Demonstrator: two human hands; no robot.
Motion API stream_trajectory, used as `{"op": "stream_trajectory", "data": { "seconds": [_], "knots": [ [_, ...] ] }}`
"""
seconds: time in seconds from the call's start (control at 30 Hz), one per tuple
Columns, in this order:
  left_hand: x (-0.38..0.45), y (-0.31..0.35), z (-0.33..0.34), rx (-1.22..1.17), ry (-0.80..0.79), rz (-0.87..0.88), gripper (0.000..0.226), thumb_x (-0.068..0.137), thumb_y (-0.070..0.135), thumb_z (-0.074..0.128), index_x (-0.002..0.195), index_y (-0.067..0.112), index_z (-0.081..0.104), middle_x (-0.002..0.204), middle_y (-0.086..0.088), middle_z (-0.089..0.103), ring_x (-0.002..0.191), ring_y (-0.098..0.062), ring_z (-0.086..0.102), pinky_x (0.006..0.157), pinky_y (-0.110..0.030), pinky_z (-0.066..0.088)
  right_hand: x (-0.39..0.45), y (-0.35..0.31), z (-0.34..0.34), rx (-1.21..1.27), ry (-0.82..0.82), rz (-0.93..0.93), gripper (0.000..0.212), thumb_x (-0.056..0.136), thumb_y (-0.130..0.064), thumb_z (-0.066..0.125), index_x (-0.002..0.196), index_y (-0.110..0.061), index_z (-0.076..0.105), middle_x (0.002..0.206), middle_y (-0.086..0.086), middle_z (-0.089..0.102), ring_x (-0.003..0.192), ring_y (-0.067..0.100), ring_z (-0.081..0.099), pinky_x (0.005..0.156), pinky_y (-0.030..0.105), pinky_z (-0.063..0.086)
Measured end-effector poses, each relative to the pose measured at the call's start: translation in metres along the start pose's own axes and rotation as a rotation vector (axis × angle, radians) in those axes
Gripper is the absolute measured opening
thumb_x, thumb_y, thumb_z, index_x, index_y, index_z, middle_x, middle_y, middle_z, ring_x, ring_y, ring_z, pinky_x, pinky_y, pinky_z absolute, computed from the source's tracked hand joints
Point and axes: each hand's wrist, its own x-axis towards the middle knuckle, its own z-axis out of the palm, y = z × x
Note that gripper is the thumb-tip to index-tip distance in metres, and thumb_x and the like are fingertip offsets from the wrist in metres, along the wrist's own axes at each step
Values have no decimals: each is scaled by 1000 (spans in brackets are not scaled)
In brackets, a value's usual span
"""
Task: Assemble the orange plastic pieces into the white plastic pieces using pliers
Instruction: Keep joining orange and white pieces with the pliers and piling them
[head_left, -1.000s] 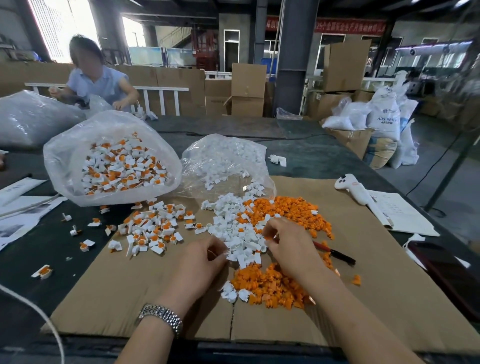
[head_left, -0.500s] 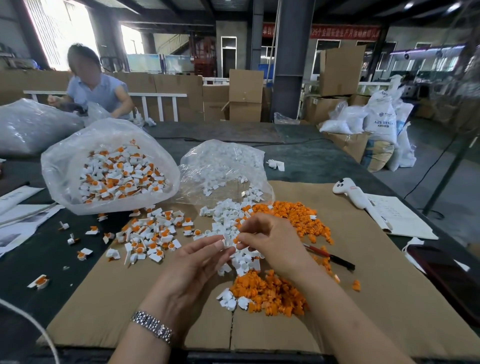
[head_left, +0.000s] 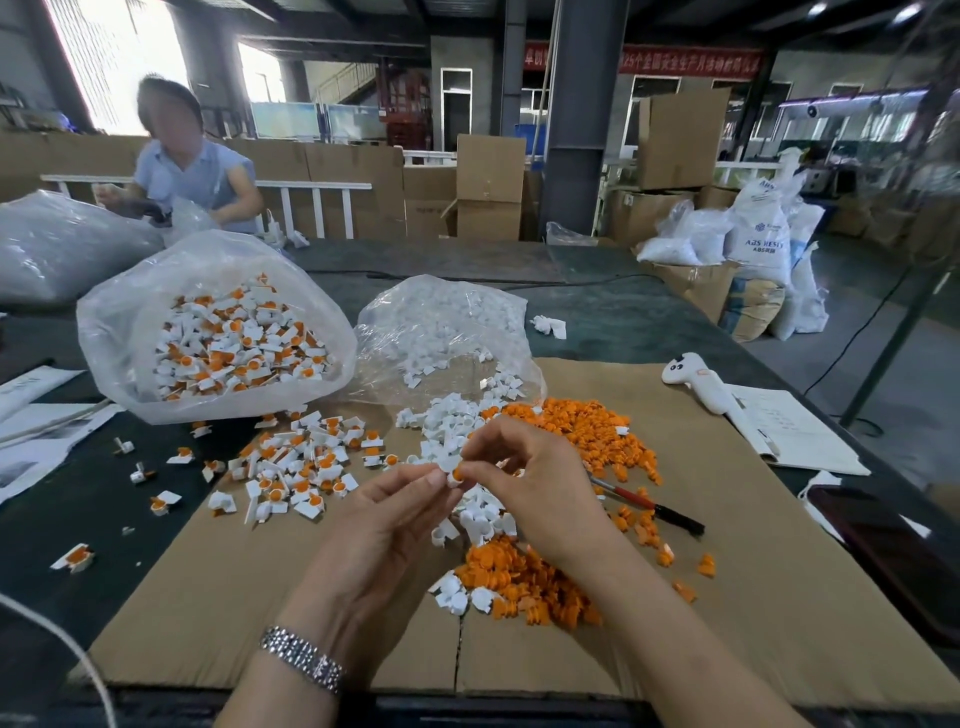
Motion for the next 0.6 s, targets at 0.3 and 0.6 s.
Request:
{"op": "stream_trajectory", "data": {
  "seconds": [0.3, 0.6],
  "knots": [
    [-15, 3, 6, 396, 39, 155, 21, 70, 9, 88, 89, 9, 78, 102, -12, 79, 98, -25, 77, 70, -31, 62, -7, 0, 8, -12, 29, 37, 14, 88, -20, 73, 83, -29, 65, 81, -14, 68, 78, 3, 64, 68, 17, 51],
    [-16, 3, 3, 201, 8, 149, 40, 61, 11, 91, 100, 14, 81, 103, -13, 78, 94, -27, 77, 71, -26, 61, -9, -3, -6, 136, -168, 95, 22, 93, -21, 71, 113, -31, 72, 93, -13, 69, 89, 0, 65, 80, 12, 51]
  ]
}}
